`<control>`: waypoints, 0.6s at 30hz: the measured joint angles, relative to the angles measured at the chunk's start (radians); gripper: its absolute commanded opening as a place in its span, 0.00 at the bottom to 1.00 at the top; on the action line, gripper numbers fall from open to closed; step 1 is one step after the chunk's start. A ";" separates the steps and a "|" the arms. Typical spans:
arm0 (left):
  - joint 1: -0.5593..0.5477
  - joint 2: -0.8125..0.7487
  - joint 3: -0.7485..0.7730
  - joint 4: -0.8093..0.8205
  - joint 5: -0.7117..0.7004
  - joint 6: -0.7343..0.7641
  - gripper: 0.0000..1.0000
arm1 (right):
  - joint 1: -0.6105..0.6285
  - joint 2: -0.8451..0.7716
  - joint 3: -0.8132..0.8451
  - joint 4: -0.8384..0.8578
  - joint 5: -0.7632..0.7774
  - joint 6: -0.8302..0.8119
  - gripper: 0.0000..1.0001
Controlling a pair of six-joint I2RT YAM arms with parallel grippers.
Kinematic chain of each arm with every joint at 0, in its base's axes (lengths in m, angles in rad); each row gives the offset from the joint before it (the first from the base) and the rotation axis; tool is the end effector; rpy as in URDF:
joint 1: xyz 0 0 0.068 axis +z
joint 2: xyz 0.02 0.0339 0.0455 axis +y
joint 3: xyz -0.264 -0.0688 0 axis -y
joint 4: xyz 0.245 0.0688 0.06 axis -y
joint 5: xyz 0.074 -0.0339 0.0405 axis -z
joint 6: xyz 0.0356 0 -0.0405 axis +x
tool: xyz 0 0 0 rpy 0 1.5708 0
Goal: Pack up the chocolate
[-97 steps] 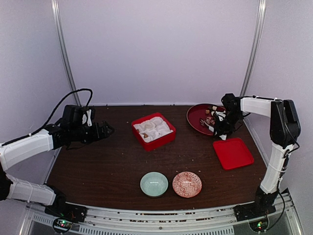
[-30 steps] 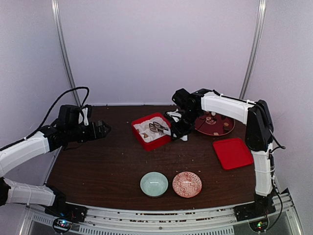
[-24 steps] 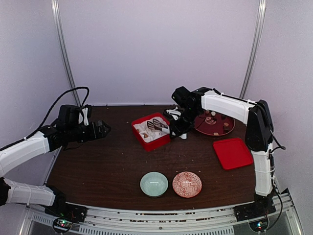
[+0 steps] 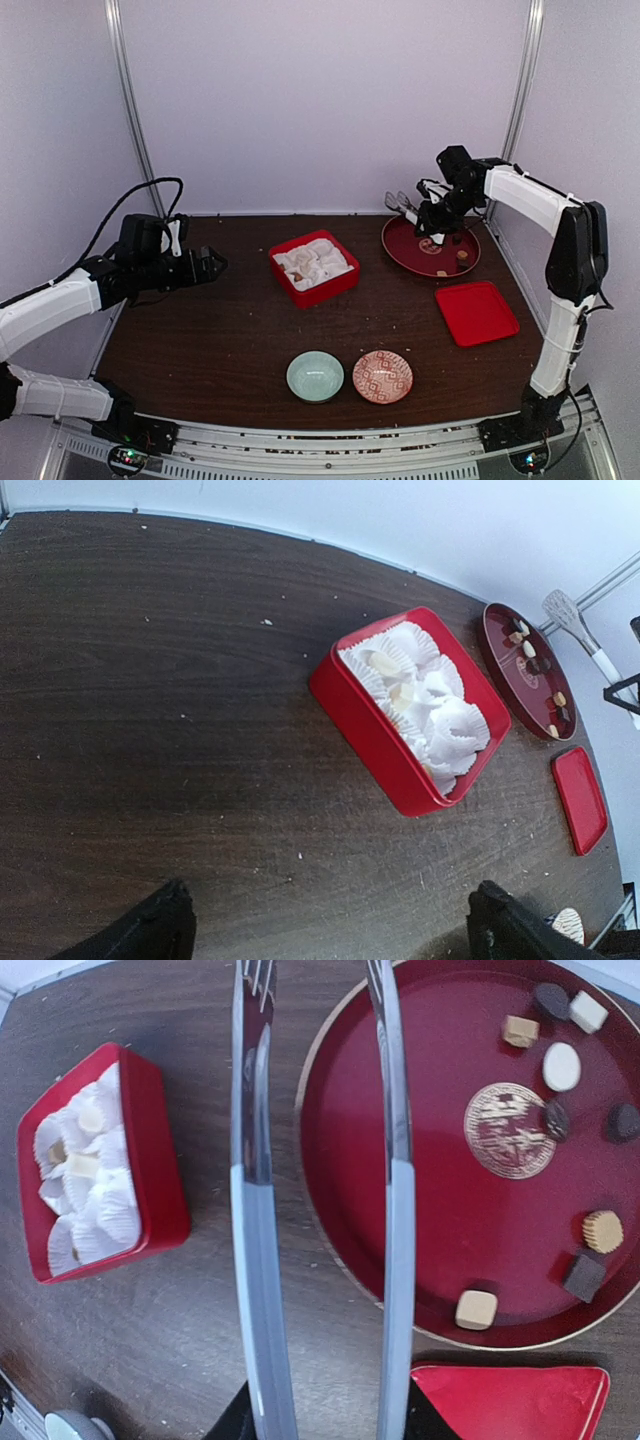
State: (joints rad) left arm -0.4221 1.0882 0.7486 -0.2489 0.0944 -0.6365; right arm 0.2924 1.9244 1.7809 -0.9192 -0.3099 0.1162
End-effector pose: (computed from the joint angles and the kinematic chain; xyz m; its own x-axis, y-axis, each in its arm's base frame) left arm 0.2171 -0.1012 0.2616 -0.6922 -0.3378 -0.6378 0.0845 0.8397 -0.5365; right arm 0.3942 0.1300 0.2912 -0.8792 -0.1494 -0.4523 -0.3168 0.8925 0.3210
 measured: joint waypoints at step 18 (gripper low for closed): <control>0.000 0.031 0.002 -0.008 0.000 0.000 0.98 | -0.221 0.025 -0.117 0.057 0.089 0.022 0.39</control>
State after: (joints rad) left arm -0.4221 1.1194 0.7506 -0.2565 0.0944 -0.6361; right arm 0.0711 1.9491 1.6638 -0.8619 -0.2207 0.1383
